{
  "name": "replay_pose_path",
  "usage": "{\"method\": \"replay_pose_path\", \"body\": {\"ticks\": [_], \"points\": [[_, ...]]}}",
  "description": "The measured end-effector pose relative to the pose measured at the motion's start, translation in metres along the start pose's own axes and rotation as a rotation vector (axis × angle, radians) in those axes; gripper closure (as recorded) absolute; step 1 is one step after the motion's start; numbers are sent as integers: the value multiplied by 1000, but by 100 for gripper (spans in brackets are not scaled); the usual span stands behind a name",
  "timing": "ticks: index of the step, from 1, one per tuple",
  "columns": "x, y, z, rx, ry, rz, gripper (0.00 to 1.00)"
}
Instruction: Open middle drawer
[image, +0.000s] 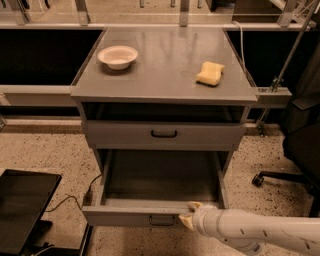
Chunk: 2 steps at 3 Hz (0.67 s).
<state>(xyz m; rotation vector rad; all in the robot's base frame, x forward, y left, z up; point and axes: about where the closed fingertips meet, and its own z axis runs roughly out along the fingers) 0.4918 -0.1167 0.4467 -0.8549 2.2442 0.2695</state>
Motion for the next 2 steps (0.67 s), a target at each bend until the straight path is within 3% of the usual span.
{"method": "replay_pose_path", "body": {"ticks": [1,2], "points": [[16,15,-7,6,6,22,100],[12,15,-11,6,6,23,100]]}}
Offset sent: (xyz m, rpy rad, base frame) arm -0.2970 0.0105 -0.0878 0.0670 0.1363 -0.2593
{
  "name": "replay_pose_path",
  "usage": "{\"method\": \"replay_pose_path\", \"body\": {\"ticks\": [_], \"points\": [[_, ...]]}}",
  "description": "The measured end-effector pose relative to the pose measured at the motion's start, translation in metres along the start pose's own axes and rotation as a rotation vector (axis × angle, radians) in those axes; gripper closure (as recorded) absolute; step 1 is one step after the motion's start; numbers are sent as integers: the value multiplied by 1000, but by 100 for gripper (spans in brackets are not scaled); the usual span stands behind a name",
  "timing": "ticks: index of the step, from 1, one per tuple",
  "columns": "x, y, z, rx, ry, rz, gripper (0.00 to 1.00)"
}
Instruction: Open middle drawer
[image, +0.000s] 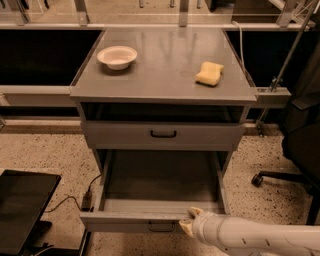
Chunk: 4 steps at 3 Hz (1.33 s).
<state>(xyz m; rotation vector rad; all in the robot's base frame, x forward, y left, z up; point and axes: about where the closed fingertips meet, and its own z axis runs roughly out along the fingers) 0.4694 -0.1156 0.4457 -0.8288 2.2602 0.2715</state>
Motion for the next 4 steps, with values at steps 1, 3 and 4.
{"method": "replay_pose_path", "body": {"ticks": [1,3,4], "points": [[8,8,-3,-3,3,39,100],[6,8,-5,-3,3,39,81],[6,8,-5,-3,3,39,58]]}}
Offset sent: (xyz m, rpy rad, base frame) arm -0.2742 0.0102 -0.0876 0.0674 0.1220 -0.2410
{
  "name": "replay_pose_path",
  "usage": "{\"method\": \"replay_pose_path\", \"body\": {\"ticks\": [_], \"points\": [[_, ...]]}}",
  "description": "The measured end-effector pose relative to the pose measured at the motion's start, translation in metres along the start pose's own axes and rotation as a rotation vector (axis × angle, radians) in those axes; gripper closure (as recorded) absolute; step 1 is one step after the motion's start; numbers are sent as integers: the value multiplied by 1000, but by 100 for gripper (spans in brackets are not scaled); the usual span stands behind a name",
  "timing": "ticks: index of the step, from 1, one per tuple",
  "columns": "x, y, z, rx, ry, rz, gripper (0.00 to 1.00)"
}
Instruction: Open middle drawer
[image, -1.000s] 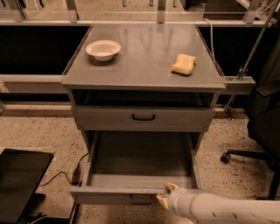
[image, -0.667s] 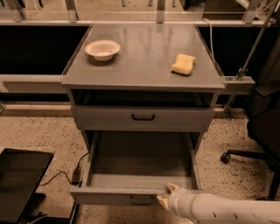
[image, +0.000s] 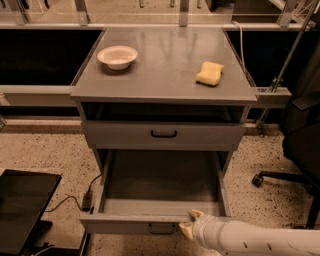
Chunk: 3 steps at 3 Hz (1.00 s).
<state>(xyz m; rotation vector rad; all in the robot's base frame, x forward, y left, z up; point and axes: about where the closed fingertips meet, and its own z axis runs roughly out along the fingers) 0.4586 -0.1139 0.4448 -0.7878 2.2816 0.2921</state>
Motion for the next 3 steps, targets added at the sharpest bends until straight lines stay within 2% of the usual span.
{"method": "replay_pose_path", "body": {"ticks": [2,3], "points": [[0,0,0,0,0,0,12],[0,0,0,0,0,0,0]]}}
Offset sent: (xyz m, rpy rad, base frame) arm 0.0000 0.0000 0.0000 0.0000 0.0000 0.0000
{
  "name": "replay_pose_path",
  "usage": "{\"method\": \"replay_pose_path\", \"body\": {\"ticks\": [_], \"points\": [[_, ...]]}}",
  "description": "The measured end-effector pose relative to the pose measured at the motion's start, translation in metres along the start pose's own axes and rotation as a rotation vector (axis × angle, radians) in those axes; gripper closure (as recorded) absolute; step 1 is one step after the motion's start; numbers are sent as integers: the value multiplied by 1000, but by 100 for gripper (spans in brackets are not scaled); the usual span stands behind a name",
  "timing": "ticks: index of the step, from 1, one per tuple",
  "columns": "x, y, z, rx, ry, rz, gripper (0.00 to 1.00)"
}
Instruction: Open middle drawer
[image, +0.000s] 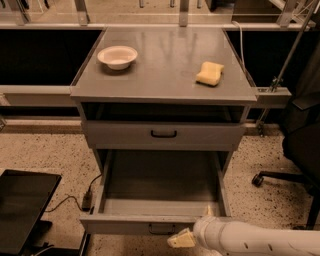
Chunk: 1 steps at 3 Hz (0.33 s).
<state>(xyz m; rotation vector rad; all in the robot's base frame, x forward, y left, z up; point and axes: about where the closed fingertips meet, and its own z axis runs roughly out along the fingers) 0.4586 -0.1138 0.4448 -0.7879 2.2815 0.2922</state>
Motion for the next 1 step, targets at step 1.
{"method": "replay_pose_path", "body": {"ticks": [1], "points": [[0,0,0,0,0,0,0]]}}
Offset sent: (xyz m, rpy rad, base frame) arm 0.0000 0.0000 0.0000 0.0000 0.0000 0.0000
